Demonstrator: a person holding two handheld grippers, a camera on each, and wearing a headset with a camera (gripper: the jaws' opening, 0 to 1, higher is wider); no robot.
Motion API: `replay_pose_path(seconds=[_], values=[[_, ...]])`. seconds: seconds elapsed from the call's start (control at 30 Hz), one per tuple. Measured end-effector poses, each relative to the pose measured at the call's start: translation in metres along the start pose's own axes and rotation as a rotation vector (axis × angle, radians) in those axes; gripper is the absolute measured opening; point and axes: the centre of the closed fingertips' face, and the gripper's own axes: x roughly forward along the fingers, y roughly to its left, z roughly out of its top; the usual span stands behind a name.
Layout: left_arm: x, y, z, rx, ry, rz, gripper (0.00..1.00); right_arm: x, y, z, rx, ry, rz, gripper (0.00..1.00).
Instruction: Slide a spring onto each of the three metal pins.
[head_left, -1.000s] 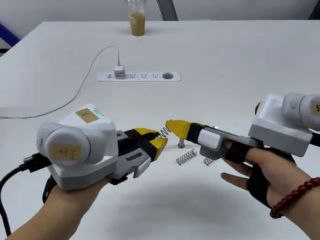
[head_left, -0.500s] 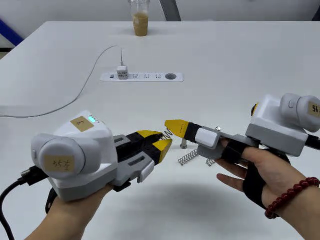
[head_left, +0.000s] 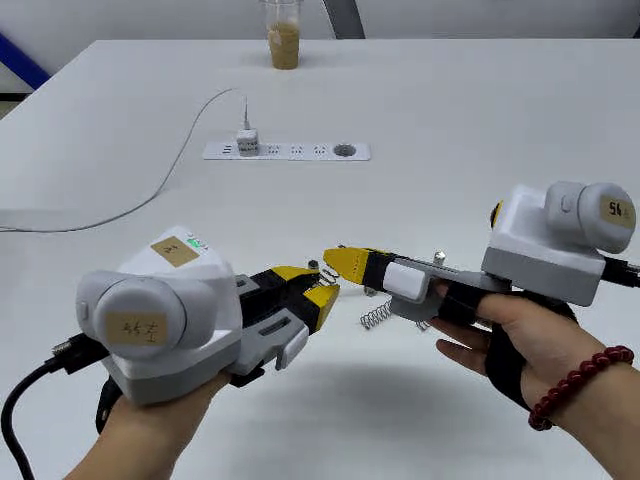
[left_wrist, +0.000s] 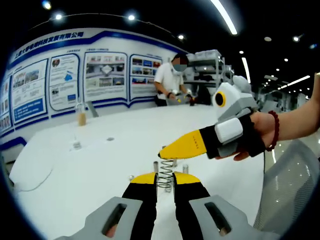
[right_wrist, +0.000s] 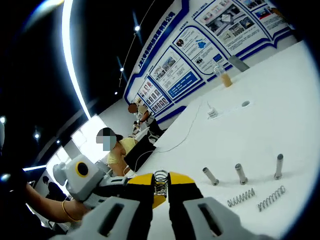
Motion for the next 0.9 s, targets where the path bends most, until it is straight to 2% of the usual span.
replay_pose_path(seconds=[0.2, 0.43, 0.57, 0.9], values=[[-0.004, 0.007, -0.009, 0.014, 0.043, 0.026, 0.19, 0.004, -0.009, 0.006, -0.080, 0.005, -0.032, 0.11], [-0.013, 0.013, -0.020, 0.011, 0.082, 0.048, 0.29, 0.010, -0.018, 0.013, -0.137, 0.000, -0.044, 0.11], [-0.016, 0.014, -0.026, -0.002, 0.098, 0.046, 0.35, 0.015, -0.023, 0.018, -0.161, -0.004, -0.053, 0.11], [-0.020, 0.008, -0.040, 0.011, 0.128, 0.040, 0.49, 0.028, -0.041, 0.020, -0.241, 0.001, -0.097, 0.11]])
